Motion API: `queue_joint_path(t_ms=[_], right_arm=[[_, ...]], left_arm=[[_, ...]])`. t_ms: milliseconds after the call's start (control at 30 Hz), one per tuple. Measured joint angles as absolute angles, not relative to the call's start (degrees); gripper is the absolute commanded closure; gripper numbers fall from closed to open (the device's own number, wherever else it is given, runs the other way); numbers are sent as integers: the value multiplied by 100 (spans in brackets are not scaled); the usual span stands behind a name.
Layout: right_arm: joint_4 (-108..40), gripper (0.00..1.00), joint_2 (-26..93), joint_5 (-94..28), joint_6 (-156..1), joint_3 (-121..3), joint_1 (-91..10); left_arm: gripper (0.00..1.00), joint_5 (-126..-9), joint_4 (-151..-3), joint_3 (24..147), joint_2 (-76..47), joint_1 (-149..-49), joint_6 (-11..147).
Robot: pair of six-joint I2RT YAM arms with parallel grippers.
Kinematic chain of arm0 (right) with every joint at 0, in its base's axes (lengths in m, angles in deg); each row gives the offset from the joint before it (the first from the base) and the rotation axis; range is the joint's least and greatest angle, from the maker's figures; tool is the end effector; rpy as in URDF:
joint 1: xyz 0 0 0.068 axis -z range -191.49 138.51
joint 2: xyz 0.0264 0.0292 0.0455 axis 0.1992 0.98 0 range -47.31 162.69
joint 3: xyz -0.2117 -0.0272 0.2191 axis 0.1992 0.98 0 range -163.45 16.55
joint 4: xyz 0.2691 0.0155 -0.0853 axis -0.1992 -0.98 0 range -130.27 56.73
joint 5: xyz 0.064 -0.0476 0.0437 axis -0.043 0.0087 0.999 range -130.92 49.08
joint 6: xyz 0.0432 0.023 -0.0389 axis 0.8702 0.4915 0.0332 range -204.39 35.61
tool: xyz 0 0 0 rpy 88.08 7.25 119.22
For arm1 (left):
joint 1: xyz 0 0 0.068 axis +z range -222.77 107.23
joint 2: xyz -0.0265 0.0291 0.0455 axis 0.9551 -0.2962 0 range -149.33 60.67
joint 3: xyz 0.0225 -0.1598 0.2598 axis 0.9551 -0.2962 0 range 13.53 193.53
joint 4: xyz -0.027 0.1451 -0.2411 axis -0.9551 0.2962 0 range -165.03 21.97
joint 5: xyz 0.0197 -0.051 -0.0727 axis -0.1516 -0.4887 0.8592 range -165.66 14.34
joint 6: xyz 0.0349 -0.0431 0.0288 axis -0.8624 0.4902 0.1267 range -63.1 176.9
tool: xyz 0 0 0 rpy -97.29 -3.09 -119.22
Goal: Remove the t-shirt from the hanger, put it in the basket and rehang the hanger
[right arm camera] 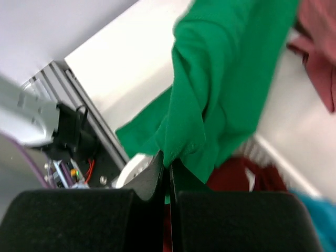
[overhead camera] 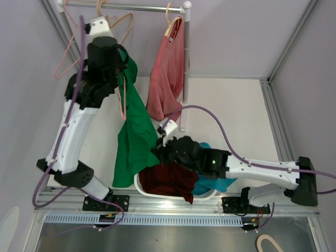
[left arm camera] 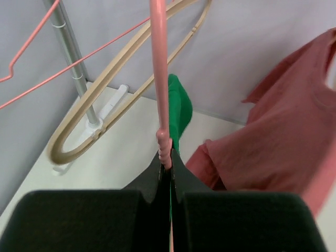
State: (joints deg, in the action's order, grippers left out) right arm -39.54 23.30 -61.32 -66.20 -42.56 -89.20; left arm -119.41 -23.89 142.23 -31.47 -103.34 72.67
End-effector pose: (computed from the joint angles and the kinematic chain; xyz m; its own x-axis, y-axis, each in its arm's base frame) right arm 0.0819 0.2977 0.3639 -0.3256 -0.1197 -0.9379 -0.7826 0.5907 0.1963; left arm 0.2881 -0.1320 0.5916 -0.1517 -0.1383 -0.9787 -0.2598 0.9609 -0.0955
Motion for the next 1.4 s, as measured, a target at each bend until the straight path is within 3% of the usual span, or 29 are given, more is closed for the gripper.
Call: queue_joint_path(t_ms=[133, 433, 700, 1033, 1400], right_arm=[[-3982, 100, 3208, -5472, -6915, -5373, -8293], [-4059, 100, 4909, -4637, -7374, -8041, -7123], [-4824, 100, 5914, -4340, -7736, -9829, -6916], [-4944, 100, 5335, -4307, -8421, -11294, -7349], [-4325, 100, 4303, -4445, -9791, -12041, -8673]], left_arm=[[99, -11344, -1972, 14103, -2441, -10336, 7610], [99, -9600, -1196, 11946, 204, -10806, 8196], [99, -10042, -612, 11089, 1716, -10834, 8287], [99, -11740, -866, 11026, 945, -10823, 8029], [99, -11423, -2542, 10971, -780, -10563, 7634]])
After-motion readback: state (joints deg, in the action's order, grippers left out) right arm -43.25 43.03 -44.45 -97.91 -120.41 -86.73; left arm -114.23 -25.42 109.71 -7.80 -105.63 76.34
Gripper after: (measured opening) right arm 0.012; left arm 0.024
